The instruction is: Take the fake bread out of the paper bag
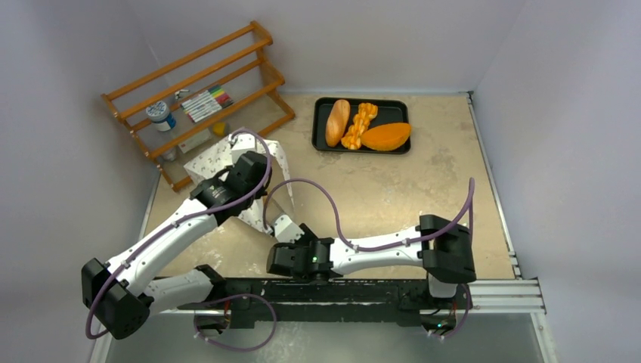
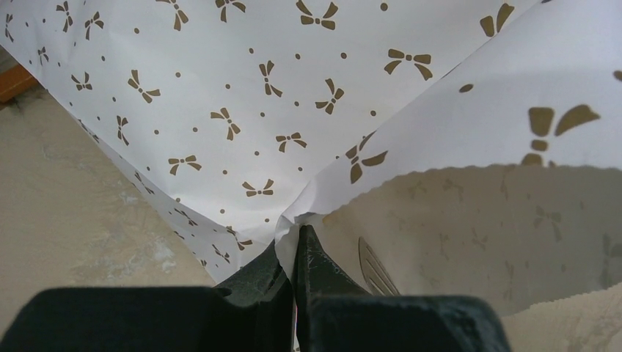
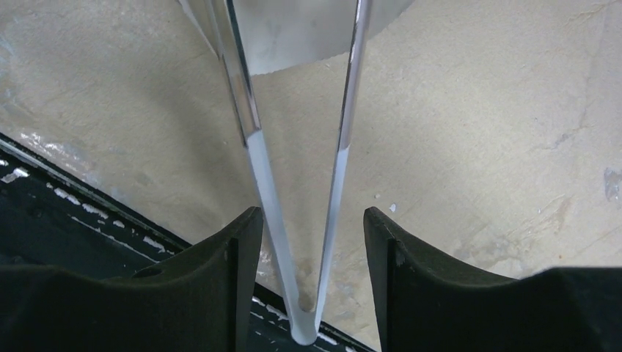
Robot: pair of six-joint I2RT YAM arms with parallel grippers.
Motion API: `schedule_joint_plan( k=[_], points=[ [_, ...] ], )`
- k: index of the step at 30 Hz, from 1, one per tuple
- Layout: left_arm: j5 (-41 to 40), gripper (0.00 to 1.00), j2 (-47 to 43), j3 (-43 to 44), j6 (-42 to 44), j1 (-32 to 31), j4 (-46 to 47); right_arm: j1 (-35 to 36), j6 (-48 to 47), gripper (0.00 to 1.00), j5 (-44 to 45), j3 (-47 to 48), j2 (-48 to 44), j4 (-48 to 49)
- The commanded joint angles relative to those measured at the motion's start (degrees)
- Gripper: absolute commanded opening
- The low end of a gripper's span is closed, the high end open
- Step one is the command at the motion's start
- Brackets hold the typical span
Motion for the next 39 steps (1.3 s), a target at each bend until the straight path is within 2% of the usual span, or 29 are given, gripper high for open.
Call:
schedule_joint_plan(
  k=[1, 9, 24, 39],
  points=[
    [-0.81, 0.0, -1.84, -1.29, 0.51, 0.08, 3.69, -0.93, 1.17, 0.56, 1.17, 0.06, -0.62, 2.11],
    [1.57, 0.0, -2.14, -6.12, 0.35, 0.07, 6.64, -1.14, 0.26, 0.56, -4.16, -6.66, -3.71, 7.04],
    [2.69, 0.0, -2.18, -7.36, -0.55, -0.75, 6.67, -1.92, 1.17, 0.56, -7.29, -13.5, -3.5, 13.55],
    [2.41, 0.0, -0.56, -6.45, -0.53, -0.93, 6.7, -3.28, 1.8, 0.54, -3.42, -14.27, -9.46, 12.42]
  ],
)
